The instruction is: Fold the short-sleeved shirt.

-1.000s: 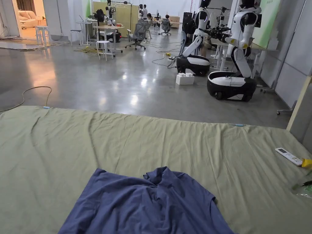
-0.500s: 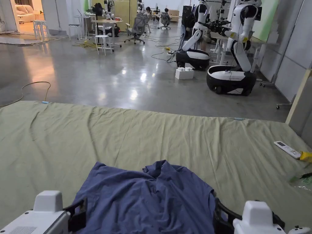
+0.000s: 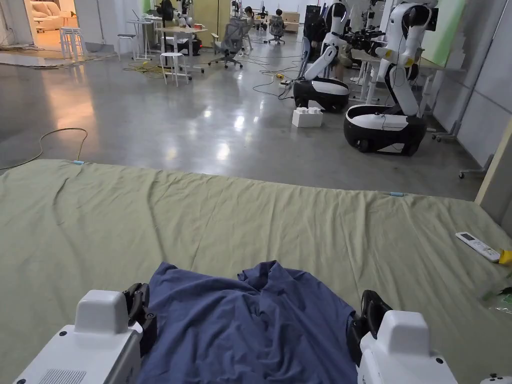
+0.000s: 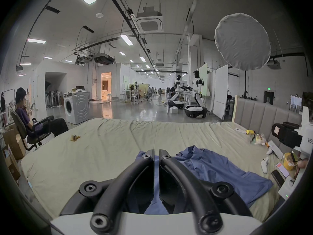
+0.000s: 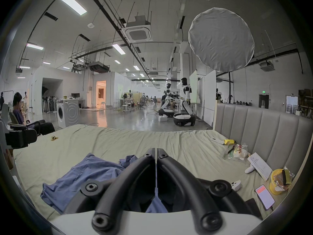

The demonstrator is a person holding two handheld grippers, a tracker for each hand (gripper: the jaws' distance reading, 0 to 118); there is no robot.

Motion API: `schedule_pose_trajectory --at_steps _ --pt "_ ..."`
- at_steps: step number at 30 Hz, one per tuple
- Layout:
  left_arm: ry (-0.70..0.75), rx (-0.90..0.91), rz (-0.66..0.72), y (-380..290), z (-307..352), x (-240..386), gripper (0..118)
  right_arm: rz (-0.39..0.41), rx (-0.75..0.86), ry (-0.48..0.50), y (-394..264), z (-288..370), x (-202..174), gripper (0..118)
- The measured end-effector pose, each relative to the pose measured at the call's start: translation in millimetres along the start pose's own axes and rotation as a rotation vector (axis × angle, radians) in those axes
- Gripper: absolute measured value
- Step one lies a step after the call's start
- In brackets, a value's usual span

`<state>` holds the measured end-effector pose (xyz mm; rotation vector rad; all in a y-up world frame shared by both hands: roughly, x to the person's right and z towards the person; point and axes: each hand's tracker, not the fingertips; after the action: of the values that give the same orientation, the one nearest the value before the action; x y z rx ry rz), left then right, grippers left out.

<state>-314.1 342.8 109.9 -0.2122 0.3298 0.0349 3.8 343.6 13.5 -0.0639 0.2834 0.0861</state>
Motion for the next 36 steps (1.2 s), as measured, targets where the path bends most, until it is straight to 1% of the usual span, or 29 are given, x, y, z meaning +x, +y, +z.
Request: schedule_pose_trajectory --at_steps 1,5,7,10,12,15,18,19,20,21,23,24,25,26,27,28,29,33,36 --pt "-0.004 -0.013 0.0 -3.3 -2.0 -2.0 5 0.017 0.005 0.0 -1.0 -0.9 0.4 2" --pt "-0.006 -0.105 0.032 -20.2 -17.8 -10.1 4 0.004 -0.031 0.015 -11.8 -10.2 1.3 0" --pt "-0.013 -0.145 0.061 -31.6 -32.5 -18.0 4 0.011 -0.052 0.02 -17.8 -17.9 -2.4 0" --pt "-0.003 -0.198 0.073 -46.3 -68.0 -31.3 4 0.012 -0.097 0.039 -29.2 -31.7 -3.3 0" --pt "0.001 -0.267 0.084 -46.0 -93.7 -34.9 4 0.015 -0.124 0.047 -38.9 -40.5 -2.6 0" --pt "-0.023 -0.344 0.12 -48.6 -148.1 -50.4 4 0.022 -0.169 0.058 -50.5 -57.5 -4.3 0" --pt "-0.038 -0.418 0.114 -52.1 -221.1 -69.6 4 0.023 -0.213 0.068 -63.2 -74.2 -2.9 0" --pt "-0.048 -0.447 0.108 -50.8 -240.0 -73.3 4 0.012 -0.248 0.069 -68.7 -78.8 -2.0 0" --pt "-0.042 -0.46 0.095 -48.6 -261.2 -76.6 4 0.027 -0.234 0.066 -71.4 -83.1 -1.1 0" --pt "-0.041 -0.468 0.091 -47.0 -281.2 -80.2 4 0.027 -0.253 0.066 -76.2 -87.3 0.3 0" --pt "-0.035 -0.502 0.078 -44.8 -318.1 -85.8 8 0.026 -0.274 0.059 -83.6 -94.9 2.6 0" --pt "-0.04 -0.522 0.073 -34.6 -318.5 -71.6 11 0.023 -0.283 0.059 -87.9 -98.3 4.3 0" --pt "-0.037 -0.56 0.07 -35.6 -333.0 -72.0 15 0.021 -0.289 0.056 -91.5 -100.5 5.5 0" --pt "-0.033 -0.599 0.073 -38.2 -347.9 -72.0 27 0.022 -0.296 0.052 -96.2 -103.3 7.0 0" --pt "-0.029 -0.611 0.076 -40.0 -356.9 -70.6 51 0.025 -0.308 0.051 -99.9 -105.8 8.3 0" --pt "-0.02 -0.624 0.072 -41.4 -364.7 -67.9 68 0.026 -0.32 0.049 -103.5 -107.9 9.9 0" --pt "-0.022 -0.617 0.076 -44.1 -371.8 -66.0 73 0.025 -0.331 0.045 -107.3 -109.6 11.7 0" --pt "-0.035 -0.663 0.105 -55.8 -403.4 -59.0 74 0.02 -0.374 0.028 -119.3 -114.6 18.8 0" --pt "0.006 -0.718 0.044 -66.0 -420.9 -50.8 74 0.027 -0.401 0.017 -125.9 -115.8 24.4 0"
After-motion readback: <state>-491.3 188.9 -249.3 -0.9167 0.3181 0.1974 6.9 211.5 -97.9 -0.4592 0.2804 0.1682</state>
